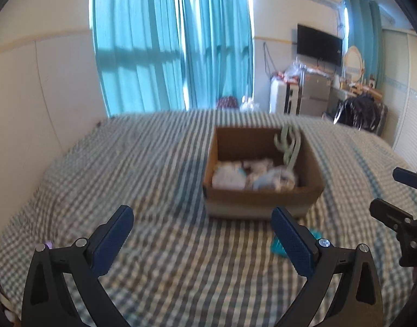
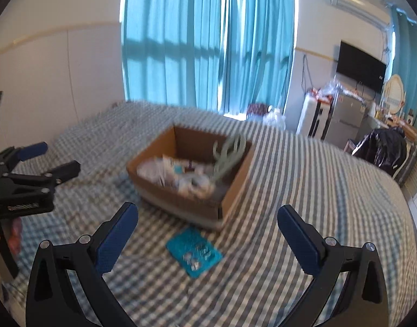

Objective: Organize objects
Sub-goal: 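Lower the right tool onto the teal blister pack and grasp it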

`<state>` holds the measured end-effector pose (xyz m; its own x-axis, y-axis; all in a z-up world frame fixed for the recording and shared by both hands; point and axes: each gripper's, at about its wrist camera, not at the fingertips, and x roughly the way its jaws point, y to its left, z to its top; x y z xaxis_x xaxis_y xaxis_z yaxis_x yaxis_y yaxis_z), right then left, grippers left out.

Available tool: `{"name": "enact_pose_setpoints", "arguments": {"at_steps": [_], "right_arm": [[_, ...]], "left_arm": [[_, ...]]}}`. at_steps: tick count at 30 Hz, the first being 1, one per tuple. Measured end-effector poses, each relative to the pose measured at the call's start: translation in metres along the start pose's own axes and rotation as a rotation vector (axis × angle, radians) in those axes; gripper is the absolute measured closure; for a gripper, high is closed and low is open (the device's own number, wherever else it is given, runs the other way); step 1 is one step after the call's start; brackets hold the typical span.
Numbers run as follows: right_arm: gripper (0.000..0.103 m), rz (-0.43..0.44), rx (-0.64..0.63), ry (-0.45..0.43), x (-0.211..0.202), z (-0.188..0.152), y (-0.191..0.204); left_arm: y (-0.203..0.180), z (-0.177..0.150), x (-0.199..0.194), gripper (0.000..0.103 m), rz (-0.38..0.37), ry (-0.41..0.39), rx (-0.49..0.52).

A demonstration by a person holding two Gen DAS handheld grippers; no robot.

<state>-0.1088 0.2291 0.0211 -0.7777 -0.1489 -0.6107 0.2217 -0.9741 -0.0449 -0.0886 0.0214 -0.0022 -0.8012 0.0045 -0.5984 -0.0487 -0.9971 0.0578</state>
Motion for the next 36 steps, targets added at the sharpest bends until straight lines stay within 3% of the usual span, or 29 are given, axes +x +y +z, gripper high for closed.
{"name": "enact_pose_setpoints", "arguments": {"at_steps": [6,10,17,23,34,36], "right_arm": [[0.000,0.051,0.027,0.115,0.067,-0.038,-0.005],[0.000,0.095,0.038,0.168,0.103,-0.057,-0.002],[0.000,0.078,-0.034,0.260,0.148,-0.072,0.015],[0.000,0.080,-0.058,0.308,0.168,-0.076,0.016],[0.000,0.080,-0.134,0.368,0.190,-0.082,0.023],[0.006,0.085,-0.139,0.364,0.187,-0.084,0.023]], "left_arm": [[-0.002,-0.045,0.056,0.000,0.008,0.110,-0.035],[-0.004,-0.064,0.081,0.000,0.014,0.131,-0.027],[-0.002,-0.085,0.107,0.000,0.004,0.182,0.003],[0.005,-0.092,0.122,0.000,-0.019,0.251,-0.039],[0.002,-0.100,0.127,0.000,-0.011,0.279,-0.027],[0.004,-0.100,0.130,0.000,-0.010,0.281,-0.025]]}}
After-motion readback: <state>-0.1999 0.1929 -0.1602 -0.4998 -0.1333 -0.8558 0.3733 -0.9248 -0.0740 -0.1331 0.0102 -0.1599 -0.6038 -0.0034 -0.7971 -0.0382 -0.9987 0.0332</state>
